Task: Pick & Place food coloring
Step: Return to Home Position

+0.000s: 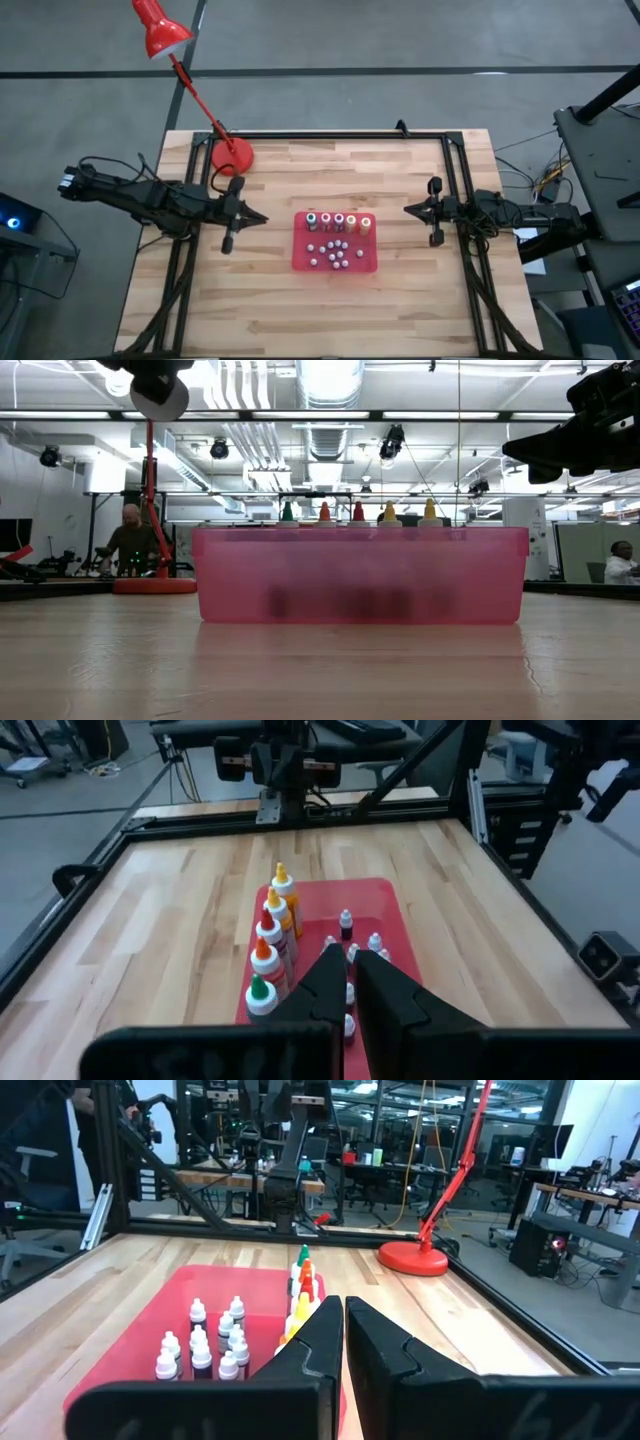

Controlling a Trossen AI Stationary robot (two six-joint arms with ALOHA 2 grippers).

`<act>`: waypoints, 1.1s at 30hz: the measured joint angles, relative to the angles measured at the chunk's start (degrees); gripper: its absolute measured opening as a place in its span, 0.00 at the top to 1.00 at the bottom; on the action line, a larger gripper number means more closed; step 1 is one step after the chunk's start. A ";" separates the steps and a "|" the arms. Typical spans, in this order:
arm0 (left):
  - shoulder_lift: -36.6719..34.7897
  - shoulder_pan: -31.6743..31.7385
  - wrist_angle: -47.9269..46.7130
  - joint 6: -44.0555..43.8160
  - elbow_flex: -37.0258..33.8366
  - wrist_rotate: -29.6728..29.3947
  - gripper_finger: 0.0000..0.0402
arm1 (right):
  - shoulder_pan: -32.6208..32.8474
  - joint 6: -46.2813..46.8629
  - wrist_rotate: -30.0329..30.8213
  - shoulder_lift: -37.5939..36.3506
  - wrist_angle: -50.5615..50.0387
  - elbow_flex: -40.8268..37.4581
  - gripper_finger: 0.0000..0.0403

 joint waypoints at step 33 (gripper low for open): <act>-34.67 -0.08 -0.13 -1.28 -21.51 2.95 1.00 | 0.00 0.00 0.01 0.00 0.00 0.00 0.98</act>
